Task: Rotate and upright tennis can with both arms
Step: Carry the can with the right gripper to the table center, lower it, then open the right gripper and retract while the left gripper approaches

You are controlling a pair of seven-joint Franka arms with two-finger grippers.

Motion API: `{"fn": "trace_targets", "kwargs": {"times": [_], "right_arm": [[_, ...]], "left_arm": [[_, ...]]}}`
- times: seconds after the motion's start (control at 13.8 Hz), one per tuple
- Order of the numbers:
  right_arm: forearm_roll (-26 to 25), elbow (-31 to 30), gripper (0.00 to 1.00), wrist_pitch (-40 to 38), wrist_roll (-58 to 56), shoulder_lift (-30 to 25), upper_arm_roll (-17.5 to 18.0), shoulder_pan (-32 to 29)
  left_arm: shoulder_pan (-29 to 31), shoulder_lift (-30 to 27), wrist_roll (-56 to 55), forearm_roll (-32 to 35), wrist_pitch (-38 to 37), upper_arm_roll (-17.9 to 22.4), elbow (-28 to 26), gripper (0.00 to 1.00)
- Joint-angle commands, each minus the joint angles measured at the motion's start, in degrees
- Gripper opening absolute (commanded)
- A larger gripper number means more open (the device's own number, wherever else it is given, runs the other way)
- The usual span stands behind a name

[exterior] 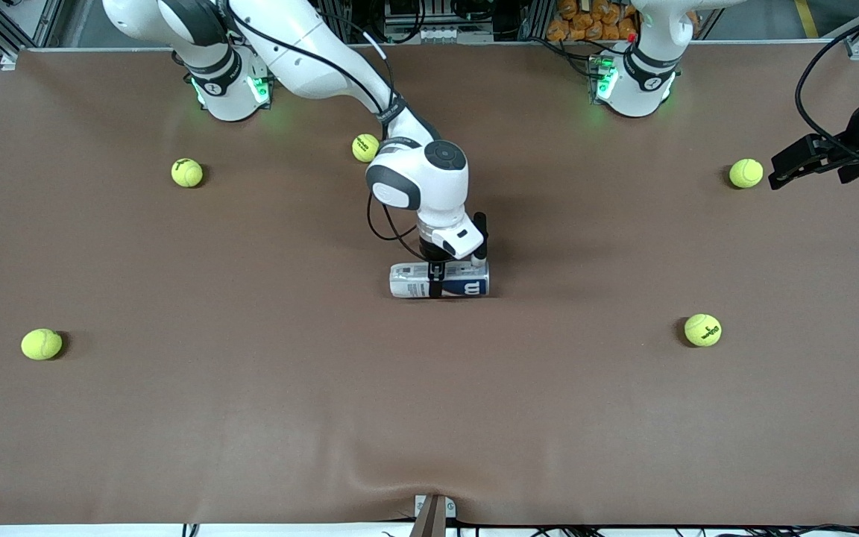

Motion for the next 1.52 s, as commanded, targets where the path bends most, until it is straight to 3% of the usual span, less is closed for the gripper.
{"fn": "trace_targets", "kwargs": {"times": [0.0,0.22,0.43,0.79,1.16,1.3,1.44], "right_arm": [[-1.6,2.0,1.0,-0.7,2.2,0.9,-0.7,0.8],[-0.7,2.7,1.0,-1.8,2.2,-1.2,-0.5,0.7],[-0.3,2.8,1.0,-8.6,2.2,-6.0,1.7,0.6],[13.1,2.8,1.0,-20.1,2.8,-16.5,2.1,-0.5],[13.5,2.5,1.0,-28.3,11.0,-25.7,1.5,-7.0],[13.5,2.5,1.0,-33.6,14.2,-29.8,1.6,-12.4],[13.5,2.5,1.0,-36.8,14.5,-33.8,1.6,-18.0]], "left_arm": [[-0.2,0.6,0.8,0.1,-0.9,-0.3,0.5,1.0],[-0.2,0.6,0.8,-0.1,-0.8,-0.5,0.5,1.0],[-0.4,1.7,0.4,-0.9,-0.7,-0.6,0.6,1.0],[-1.2,7.8,0.4,-8.1,2.5,-1.2,0.6,1.0],[-4.1,15.8,0.3,-11.2,9.9,-3.9,0.5,1.0],[-3.1,18.1,0.8,-20.2,10.1,-4.1,-1.8,1.0],[-3.1,19.4,1.4,-24.1,14.4,-4.1,-5.2,1.0]]}}
